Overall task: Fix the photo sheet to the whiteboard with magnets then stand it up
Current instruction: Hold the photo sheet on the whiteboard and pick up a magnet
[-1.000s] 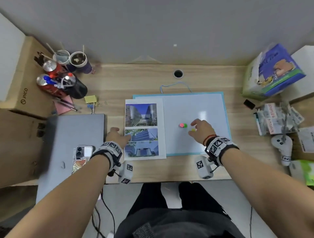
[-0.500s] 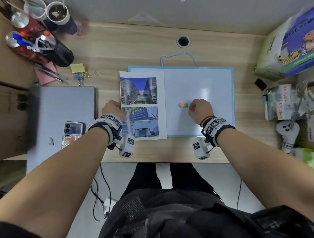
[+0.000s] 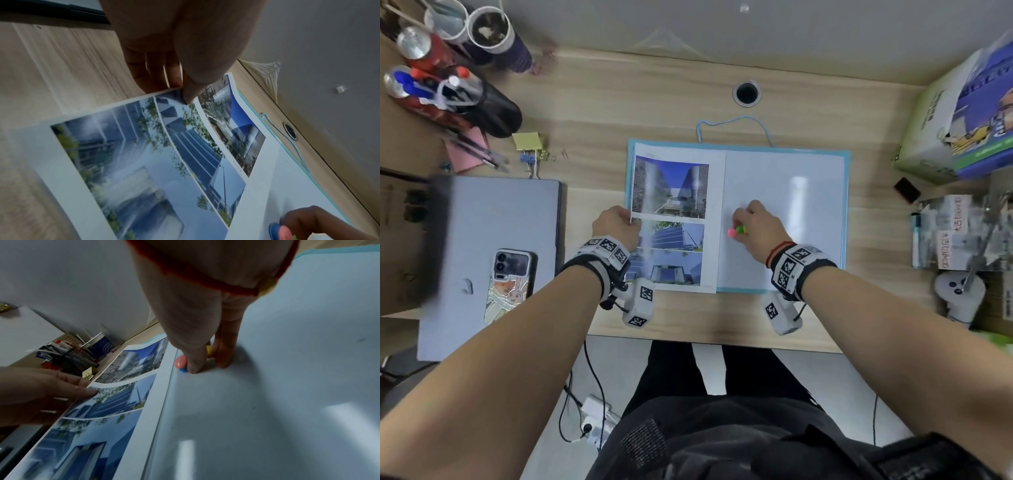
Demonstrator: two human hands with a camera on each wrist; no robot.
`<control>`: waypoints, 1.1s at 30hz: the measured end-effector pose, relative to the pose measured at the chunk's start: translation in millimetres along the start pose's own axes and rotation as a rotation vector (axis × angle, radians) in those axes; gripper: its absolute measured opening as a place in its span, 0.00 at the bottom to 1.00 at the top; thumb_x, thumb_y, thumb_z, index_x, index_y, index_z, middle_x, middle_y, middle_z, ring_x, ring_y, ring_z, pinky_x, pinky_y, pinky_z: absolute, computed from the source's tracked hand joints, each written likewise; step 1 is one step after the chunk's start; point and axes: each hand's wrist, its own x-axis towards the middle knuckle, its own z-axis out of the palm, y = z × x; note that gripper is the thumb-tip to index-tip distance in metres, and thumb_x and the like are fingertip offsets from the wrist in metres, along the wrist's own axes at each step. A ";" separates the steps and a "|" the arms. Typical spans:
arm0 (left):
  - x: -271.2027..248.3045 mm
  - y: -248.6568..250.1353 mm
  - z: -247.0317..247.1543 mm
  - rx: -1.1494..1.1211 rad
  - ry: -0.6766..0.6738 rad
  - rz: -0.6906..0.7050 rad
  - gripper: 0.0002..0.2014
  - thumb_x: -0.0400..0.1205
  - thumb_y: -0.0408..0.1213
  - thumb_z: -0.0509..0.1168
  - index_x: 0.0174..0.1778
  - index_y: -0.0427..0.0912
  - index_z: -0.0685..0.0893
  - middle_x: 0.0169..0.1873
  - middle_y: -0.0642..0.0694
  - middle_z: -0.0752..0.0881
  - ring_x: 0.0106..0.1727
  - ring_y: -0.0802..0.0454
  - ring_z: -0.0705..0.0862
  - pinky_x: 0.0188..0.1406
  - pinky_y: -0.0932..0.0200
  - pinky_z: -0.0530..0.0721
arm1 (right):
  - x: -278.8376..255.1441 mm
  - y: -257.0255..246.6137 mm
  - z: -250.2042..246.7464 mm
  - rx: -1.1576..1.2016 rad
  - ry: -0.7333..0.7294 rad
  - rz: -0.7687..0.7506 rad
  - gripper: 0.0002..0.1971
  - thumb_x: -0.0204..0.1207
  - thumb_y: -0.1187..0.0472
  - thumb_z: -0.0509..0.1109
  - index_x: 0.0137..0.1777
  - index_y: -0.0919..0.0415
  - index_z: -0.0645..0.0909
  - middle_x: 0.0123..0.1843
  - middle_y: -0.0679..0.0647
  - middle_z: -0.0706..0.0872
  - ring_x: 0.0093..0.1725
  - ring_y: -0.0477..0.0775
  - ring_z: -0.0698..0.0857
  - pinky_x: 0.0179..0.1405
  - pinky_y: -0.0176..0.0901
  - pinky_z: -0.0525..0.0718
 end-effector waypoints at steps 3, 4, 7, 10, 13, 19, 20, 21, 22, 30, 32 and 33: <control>1.6 8.0 4.5 -0.004 -0.010 0.002 0.14 0.79 0.42 0.67 0.58 0.41 0.85 0.56 0.39 0.90 0.59 0.37 0.86 0.57 0.53 0.81 | 1.5 -0.2 -0.7 -0.050 -0.012 -0.032 0.08 0.81 0.58 0.65 0.53 0.63 0.75 0.52 0.61 0.76 0.39 0.64 0.81 0.43 0.51 0.84; 1.9 11.5 5.8 -0.001 -0.013 0.005 0.14 0.79 0.42 0.67 0.58 0.41 0.85 0.56 0.39 0.90 0.59 0.37 0.86 0.57 0.53 0.81 | 1.3 0.1 -1.1 -0.061 -0.013 -0.038 0.07 0.81 0.59 0.66 0.54 0.62 0.74 0.51 0.61 0.77 0.38 0.64 0.82 0.42 0.53 0.85; 3.2 19.8 8.3 -0.009 -0.013 0.002 0.14 0.80 0.40 0.66 0.59 0.39 0.84 0.56 0.38 0.89 0.59 0.37 0.85 0.52 0.56 0.79 | 1.3 0.8 -2.0 -0.062 -0.055 -0.072 0.13 0.79 0.65 0.65 0.62 0.57 0.72 0.52 0.60 0.77 0.38 0.62 0.80 0.41 0.52 0.84; 5.0 23.5 9.1 -0.023 -0.011 -0.008 0.14 0.80 0.40 0.67 0.60 0.39 0.84 0.56 0.38 0.89 0.58 0.38 0.85 0.47 0.60 0.74 | 1.8 1.9 -2.3 -0.081 -0.083 -0.134 0.19 0.78 0.69 0.66 0.66 0.54 0.73 0.52 0.56 0.74 0.39 0.54 0.74 0.40 0.44 0.76; 7.7 25.7 10.1 -0.008 -0.023 -0.005 0.13 0.80 0.40 0.66 0.59 0.39 0.84 0.54 0.39 0.89 0.58 0.39 0.86 0.47 0.60 0.74 | 1.7 0.1 -4.0 -0.116 -0.098 -0.172 0.12 0.79 0.68 0.63 0.60 0.59 0.75 0.50 0.57 0.73 0.42 0.57 0.74 0.41 0.45 0.75; 9.8 27.0 10.7 0.009 0.003 -0.010 0.14 0.81 0.39 0.65 0.60 0.39 0.83 0.51 0.39 0.89 0.57 0.38 0.86 0.45 0.59 0.75 | 1.6 7.1 0.0 -0.114 -0.047 -0.105 0.07 0.78 0.71 0.63 0.54 0.64 0.73 0.50 0.62 0.76 0.39 0.62 0.78 0.37 0.52 0.83; 10.4 25.7 9.6 0.004 0.016 -0.014 0.14 0.81 0.39 0.65 0.61 0.39 0.83 0.53 0.39 0.89 0.57 0.38 0.86 0.46 0.58 0.75 | 1.6 10.4 0.3 -0.108 -0.023 -0.054 0.08 0.77 0.72 0.65 0.54 0.64 0.73 0.50 0.62 0.76 0.37 0.61 0.77 0.34 0.51 0.81; 11.4 23.9 8.5 -0.003 0.027 -0.019 0.14 0.81 0.39 0.65 0.61 0.39 0.83 0.54 0.39 0.89 0.58 0.38 0.85 0.47 0.58 0.75 | 1.5 13.6 -0.4 -0.087 0.001 -0.007 0.08 0.77 0.71 0.66 0.53 0.65 0.73 0.50 0.62 0.77 0.36 0.61 0.76 0.33 0.49 0.77; 12.5 21.7 7.0 -0.011 0.033 -0.025 0.14 0.81 0.39 0.65 0.61 0.39 0.83 0.54 0.39 0.89 0.58 0.37 0.85 0.48 0.57 0.76 | 1.1 17.1 -1.6 -0.045 0.027 0.035 0.07 0.77 0.70 0.66 0.53 0.66 0.74 0.51 0.62 0.77 0.36 0.61 0.76 0.33 0.48 0.74; 16.8 9.1 2.9 -0.013 0.041 -0.052 0.17 0.80 0.42 0.66 0.63 0.39 0.82 0.55 0.38 0.89 0.58 0.37 0.86 0.56 0.50 0.83 | -0.6 19.4 -12.1 0.047 0.125 0.055 0.12 0.80 0.56 0.65 0.58 0.62 0.75 0.53 0.59 0.80 0.49 0.62 0.82 0.39 0.47 0.77; 16.4 9.6 4.6 -0.012 0.039 -0.051 0.18 0.81 0.42 0.66 0.65 0.39 0.81 0.56 0.38 0.89 0.59 0.37 0.85 0.57 0.50 0.83 | -2.0 14.0 -10.0 -0.015 0.083 0.041 0.18 0.78 0.44 0.65 0.62 0.54 0.75 0.57 0.55 0.78 0.53 0.58 0.78 0.40 0.49 0.82; 16.0 10.2 5.6 -0.010 0.040 -0.048 0.18 0.81 0.41 0.66 0.65 0.38 0.81 0.56 0.38 0.89 0.59 0.37 0.85 0.56 0.50 0.83 | -2.3 11.5 -7.6 -0.068 0.068 0.030 0.19 0.78 0.43 0.64 0.62 0.52 0.75 0.58 0.54 0.76 0.55 0.58 0.75 0.39 0.49 0.82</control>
